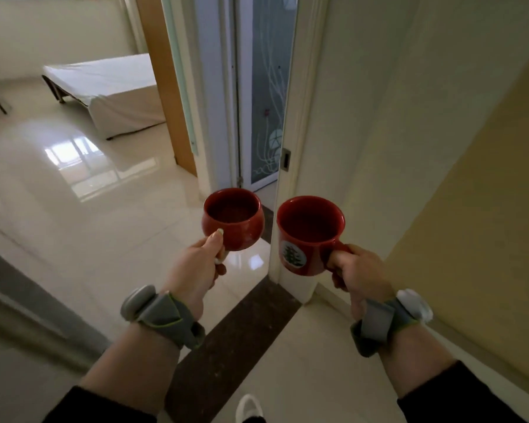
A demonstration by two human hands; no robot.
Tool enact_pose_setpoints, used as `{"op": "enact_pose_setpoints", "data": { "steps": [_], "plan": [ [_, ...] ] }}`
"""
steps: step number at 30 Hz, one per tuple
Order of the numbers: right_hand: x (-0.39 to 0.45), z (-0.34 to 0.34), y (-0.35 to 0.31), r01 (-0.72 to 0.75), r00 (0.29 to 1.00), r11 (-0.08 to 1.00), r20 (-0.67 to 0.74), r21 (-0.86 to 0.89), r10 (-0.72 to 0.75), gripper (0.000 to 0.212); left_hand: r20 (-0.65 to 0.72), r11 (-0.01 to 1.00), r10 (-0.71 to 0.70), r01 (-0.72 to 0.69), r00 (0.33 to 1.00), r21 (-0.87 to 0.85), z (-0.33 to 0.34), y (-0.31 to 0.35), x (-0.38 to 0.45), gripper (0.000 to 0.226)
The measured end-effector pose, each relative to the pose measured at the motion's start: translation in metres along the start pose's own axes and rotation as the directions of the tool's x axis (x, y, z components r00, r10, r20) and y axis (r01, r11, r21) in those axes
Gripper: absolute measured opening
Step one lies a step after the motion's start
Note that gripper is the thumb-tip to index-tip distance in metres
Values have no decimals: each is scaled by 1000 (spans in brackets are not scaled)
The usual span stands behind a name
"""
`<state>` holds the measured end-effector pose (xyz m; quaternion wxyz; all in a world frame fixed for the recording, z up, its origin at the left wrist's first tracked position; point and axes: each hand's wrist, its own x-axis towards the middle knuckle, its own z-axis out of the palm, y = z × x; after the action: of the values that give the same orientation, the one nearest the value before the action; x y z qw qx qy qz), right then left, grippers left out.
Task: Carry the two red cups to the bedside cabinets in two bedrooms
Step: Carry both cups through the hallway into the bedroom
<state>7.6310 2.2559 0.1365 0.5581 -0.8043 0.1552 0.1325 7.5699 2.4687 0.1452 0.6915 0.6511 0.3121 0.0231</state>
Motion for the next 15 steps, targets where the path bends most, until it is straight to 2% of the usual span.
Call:
{"op": "enact_pose_setpoints", "data": {
  "steps": [4, 8, 11, 15],
  "plan": [
    [58, 25, -34, 41, 999, 999, -11, 6, -41, 18, -29, 1000, 1, -2, 1000, -24, 4, 28, 64, 32],
    [102, 48, -67, 8, 999, 1000, 49, 2, -8, 16, -62, 999, -6, 4, 998, -35, 4, 48, 107, 35],
    [130, 67, -84, 106, 994, 992, 33, 66, -108, 16, -113, 999, -13, 9, 993, -31, 2, 62, 138, 29],
    [176, 93, -117, 129, 987, 990, 94, 52, -134, 17, -184, 1000, -5, 0, 983, -31, -3, 77, 184, 35]
  ]
}}
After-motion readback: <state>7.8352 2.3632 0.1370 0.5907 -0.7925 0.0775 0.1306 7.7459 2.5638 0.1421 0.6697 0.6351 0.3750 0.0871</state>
